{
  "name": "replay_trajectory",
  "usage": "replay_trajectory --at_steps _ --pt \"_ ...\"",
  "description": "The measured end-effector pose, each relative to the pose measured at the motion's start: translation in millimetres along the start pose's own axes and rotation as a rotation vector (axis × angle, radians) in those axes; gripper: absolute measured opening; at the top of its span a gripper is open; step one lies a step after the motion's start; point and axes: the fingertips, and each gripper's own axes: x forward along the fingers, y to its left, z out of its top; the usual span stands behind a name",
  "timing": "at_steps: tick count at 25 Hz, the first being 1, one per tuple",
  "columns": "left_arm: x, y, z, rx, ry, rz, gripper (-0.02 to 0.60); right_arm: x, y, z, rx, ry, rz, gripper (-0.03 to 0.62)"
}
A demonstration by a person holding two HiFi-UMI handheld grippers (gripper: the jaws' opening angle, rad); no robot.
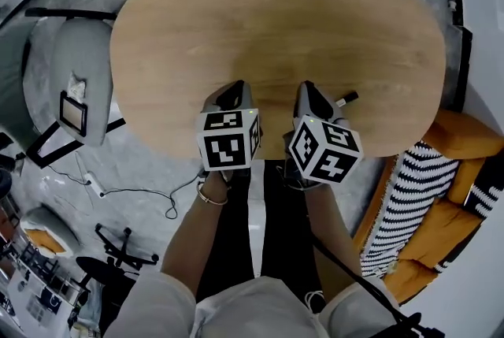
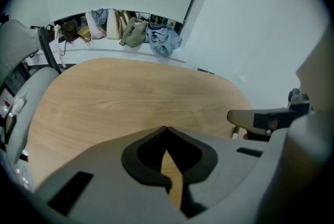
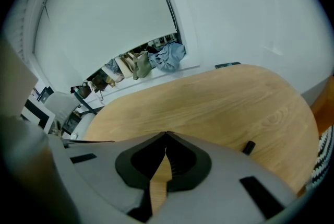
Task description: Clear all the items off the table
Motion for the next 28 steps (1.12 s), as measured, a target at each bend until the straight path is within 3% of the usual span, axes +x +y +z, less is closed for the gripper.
replay_trajectory --at_steps 5,10,17,19,23,28 --pt "12.9 -37.2 -11.9 0.065 0.073 -0.102 0.008 -18.0 -33.9 -8.4 0.068 0.004 -0.057 0.025" --pt "26.5 -102.8 -27.9 0.215 0.128 -0.186 0.009 -49.8 -101.7 -22.5 0.180 -0.002 -0.177 0.025" --pt "51.7 -182.6 -63.1 0.445 0.215 -0.263 0.009 -81.9 -176.9 -58.7 0.336 -0.033 -0.264 0.025" --pt "58.2 -190.5 -72.8 0.516 0.249 -0.272 0.014 -85.6 -188.5 -69.9 0.378 -0.041 -0.275 0.025" --pt "71.4 -204.6 -79.6 0.643 0.292 -0.268 0.106 -89.7 -210.6 -79.9 0.423 -0.049 -0.275 0.025" --pt "81.5 -209.9 -82.6 0.843 0.327 -0.243 0.127 -91.3 -220.1 -87.7 0.459 -0.052 -0.270 0.025"
